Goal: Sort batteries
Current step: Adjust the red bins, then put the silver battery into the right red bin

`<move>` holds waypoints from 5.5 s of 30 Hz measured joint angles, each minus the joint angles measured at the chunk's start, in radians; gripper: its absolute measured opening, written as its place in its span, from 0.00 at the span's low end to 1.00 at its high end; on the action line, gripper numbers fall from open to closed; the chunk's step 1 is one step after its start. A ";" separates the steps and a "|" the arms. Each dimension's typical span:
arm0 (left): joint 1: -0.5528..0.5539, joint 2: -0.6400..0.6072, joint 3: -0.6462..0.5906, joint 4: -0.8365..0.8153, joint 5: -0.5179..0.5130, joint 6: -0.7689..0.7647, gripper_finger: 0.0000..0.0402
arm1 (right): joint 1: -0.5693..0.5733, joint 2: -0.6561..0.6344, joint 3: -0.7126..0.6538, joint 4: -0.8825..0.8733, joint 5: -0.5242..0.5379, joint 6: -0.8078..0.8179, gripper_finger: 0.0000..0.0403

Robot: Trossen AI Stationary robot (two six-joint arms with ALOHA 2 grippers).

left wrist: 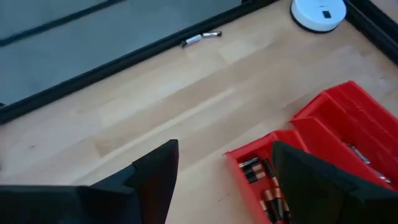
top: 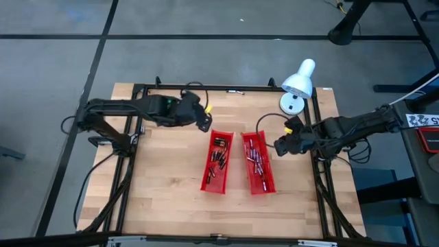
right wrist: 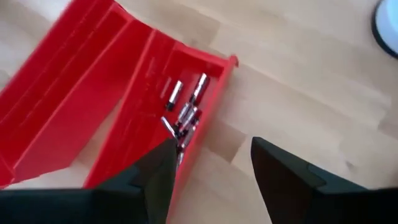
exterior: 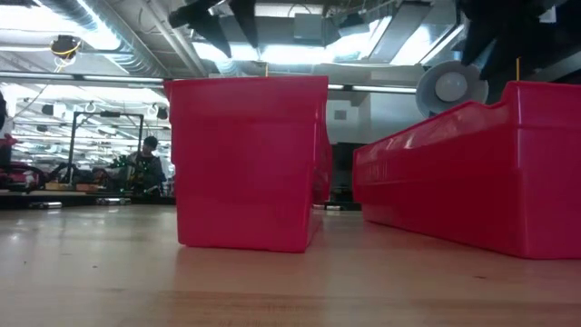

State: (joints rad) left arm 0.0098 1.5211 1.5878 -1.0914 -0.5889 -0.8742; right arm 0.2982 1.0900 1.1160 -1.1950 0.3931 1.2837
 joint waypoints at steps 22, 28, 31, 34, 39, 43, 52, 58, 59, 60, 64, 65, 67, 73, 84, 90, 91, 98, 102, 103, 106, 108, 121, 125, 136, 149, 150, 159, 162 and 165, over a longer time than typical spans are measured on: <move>-0.310 -0.134 -0.631 0.427 0.239 -0.296 0.61 | 0.235 0.185 -0.276 0.312 -0.131 0.370 0.01; -0.432 -0.099 -0.718 0.606 0.257 -0.450 0.61 | 0.281 0.230 -0.301 0.408 -0.112 0.446 0.01; -0.458 -0.065 -0.718 0.621 0.258 -0.500 0.61 | 0.280 0.275 -0.301 0.452 -0.156 0.447 0.01; -0.481 -0.034 -0.718 0.670 0.280 -0.511 0.61 | 0.280 0.315 -0.299 0.508 -0.182 0.440 0.00; -0.494 0.007 -0.717 0.756 0.294 -0.511 0.61 | 0.278 0.343 -0.299 0.576 -0.184 0.435 0.00; -0.487 0.014 -0.717 0.789 0.295 -0.480 0.61 | 0.268 0.341 -0.299 0.566 -0.158 0.411 0.00; -0.453 0.015 -0.717 0.862 0.299 -0.406 0.61 | 0.230 0.341 -0.298 0.643 -0.177 0.278 0.00; -0.453 0.015 -0.717 0.855 0.298 -0.418 0.61 | 0.231 0.328 -0.298 0.429 -0.179 0.328 0.00; -0.455 0.015 -0.717 0.849 0.298 -0.428 0.61 | 0.229 0.323 -0.298 0.402 -0.163 0.331 0.00; -0.456 0.015 -0.717 0.843 0.298 -0.434 0.61 | 0.221 0.319 -0.298 0.382 -0.143 0.331 0.00; -0.454 0.015 -0.717 0.838 0.299 -0.436 0.61 | 0.150 0.309 -0.298 0.359 -0.109 0.252 0.00; -0.450 0.015 -0.717 0.839 0.299 -0.436 0.61 | 0.124 0.309 -0.298 0.360 -0.104 0.220 0.00; -0.443 0.015 -0.717 0.839 0.298 -0.437 0.61 | 0.067 0.309 -0.298 0.372 -0.093 0.140 0.00; -0.436 0.015 -0.717 0.838 0.298 -0.436 0.61 | -0.079 0.309 -0.298 0.387 -0.097 -0.040 0.00; -0.425 -0.043 -0.717 0.648 0.274 -0.456 0.61 | -0.168 0.310 -0.298 0.482 -0.115 -0.164 0.00; -0.416 -0.128 -0.717 0.550 0.183 -0.457 0.61 | -0.175 0.310 -0.298 0.468 -0.086 -0.169 0.00; -0.410 -0.140 -0.717 0.537 0.173 -0.454 0.61 | -0.176 0.310 -0.298 0.461 -0.090 -0.169 0.00; -0.336 -0.194 -0.717 0.532 0.132 -0.384 0.61 | -0.174 0.292 -0.298 0.308 -0.052 -0.081 0.00; -0.306 -0.201 -0.717 0.534 0.130 -0.347 0.61 | -0.182 0.252 -0.296 0.303 -0.011 -0.078 0.00; -0.303 -0.201 -0.717 0.534 0.130 -0.346 0.61 | -0.187 0.244 -0.289 0.299 -0.010 -0.078 0.00; -0.304 -0.205 -0.717 0.534 0.130 -0.340 0.61 | -0.190 0.228 -0.253 0.277 0.026 -0.076 0.00; -0.304 -0.216 -0.717 0.529 0.132 -0.322 0.61 | -0.190 0.225 -0.211 0.248 0.065 -0.073 0.00; -0.188 -0.372 -0.717 0.450 0.136 -0.056 0.61 | -0.307 0.230 -0.012 0.374 0.140 -0.284 0.00; -0.113 -0.387 -0.717 0.440 0.186 0.046 0.61 | -0.380 0.239 -0.012 0.525 0.055 -0.379 0.00; 0.082 -0.390 -0.717 0.473 0.379 0.282 0.61 | -0.519 0.369 -0.011 0.802 -0.139 -0.453 0.00; 0.288 -0.390 -0.717 0.710 0.433 0.302 0.61 | -0.574 0.648 0.268 0.898 -0.214 -0.909 0.00; 0.297 -0.390 -0.717 0.732 0.433 0.286 0.61 | -0.580 0.661 0.305 0.884 -0.231 -0.965 0.00; 0.301 -0.389 -0.717 0.814 0.392 0.173 0.61 | -0.642 0.776 0.659 0.661 -0.349 -1.290 0.00; 0.295 -0.389 -0.717 0.815 0.376 0.171 0.61 | -0.682 0.817 0.753 0.581 -0.387 -1.291 0.00; 0.295 -0.389 -0.717 0.809 0.376 0.209 0.61 | -0.717 0.853 0.806 0.539 -0.382 -1.277 0.00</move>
State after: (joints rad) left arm 0.3053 1.1316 0.8703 -0.2825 -0.2127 -0.6650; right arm -0.4183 1.9433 1.9219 -0.6556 0.0110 0.0067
